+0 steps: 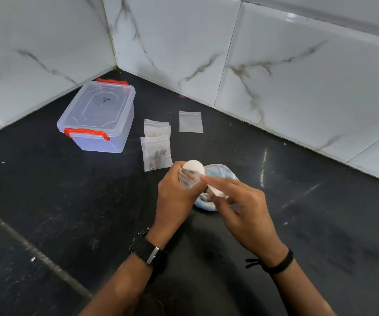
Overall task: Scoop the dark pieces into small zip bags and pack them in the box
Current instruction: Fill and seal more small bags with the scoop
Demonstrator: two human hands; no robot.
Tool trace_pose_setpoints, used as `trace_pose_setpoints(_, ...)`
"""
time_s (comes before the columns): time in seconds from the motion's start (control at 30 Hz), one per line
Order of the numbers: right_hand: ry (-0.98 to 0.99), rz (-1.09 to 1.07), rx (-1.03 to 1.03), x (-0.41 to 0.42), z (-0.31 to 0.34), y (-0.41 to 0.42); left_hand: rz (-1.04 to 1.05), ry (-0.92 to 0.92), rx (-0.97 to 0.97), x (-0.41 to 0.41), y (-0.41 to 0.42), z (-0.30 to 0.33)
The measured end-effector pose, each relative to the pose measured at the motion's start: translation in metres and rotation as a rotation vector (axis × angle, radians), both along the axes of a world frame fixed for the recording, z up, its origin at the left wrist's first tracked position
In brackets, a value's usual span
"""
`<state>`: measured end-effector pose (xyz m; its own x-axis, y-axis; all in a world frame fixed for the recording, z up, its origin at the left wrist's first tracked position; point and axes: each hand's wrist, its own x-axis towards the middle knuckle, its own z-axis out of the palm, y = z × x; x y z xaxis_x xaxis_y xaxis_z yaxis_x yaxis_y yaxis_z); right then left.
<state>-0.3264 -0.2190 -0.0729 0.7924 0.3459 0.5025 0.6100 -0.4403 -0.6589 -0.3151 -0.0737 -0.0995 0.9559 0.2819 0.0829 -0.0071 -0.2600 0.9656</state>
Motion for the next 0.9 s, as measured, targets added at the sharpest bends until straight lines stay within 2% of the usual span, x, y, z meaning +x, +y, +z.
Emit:
trace_pose_setpoints(0.17, 0.241, -0.057, 0.354, -0.002, 0.006, 0.005, -0.006, 0.034, 0.027, 0.001, 0.000, -0.002)
trace_pose_setpoints(0.3, 0.296, -0.126, 0.422, 0.003, 0.004, 0.002, 0.013, 0.077, 0.059, 0.001, -0.001, -0.007)
trace_pose_setpoints(0.37, 0.268, -0.211, 0.320, 0.011, -0.006, -0.005, 0.025, 0.092, 0.114, 0.001, -0.001, -0.015)
trace_pose_setpoints(0.43, 0.229, -0.260, 0.135, 0.020, -0.017, -0.012, 0.033, 0.103, 0.188, 0.000, -0.002, -0.022)
trace_pose_setpoints(0.63, 0.093, -0.184, -0.330, 0.030, -0.033, -0.021, 0.052, 0.122, 0.266, 0.000, -0.004, -0.033)
trace_pose_setpoints(0.7, 0.103, -0.157, -0.380, 0.031, -0.035, -0.020, 0.056, 0.123, 0.248, 0.001, -0.006, -0.035)
trace_pose_setpoints(0.9, 0.160, -0.174, -0.352, 0.032, -0.034, -0.016, 0.058, 0.148, 0.172, 0.006, -0.012, -0.040)
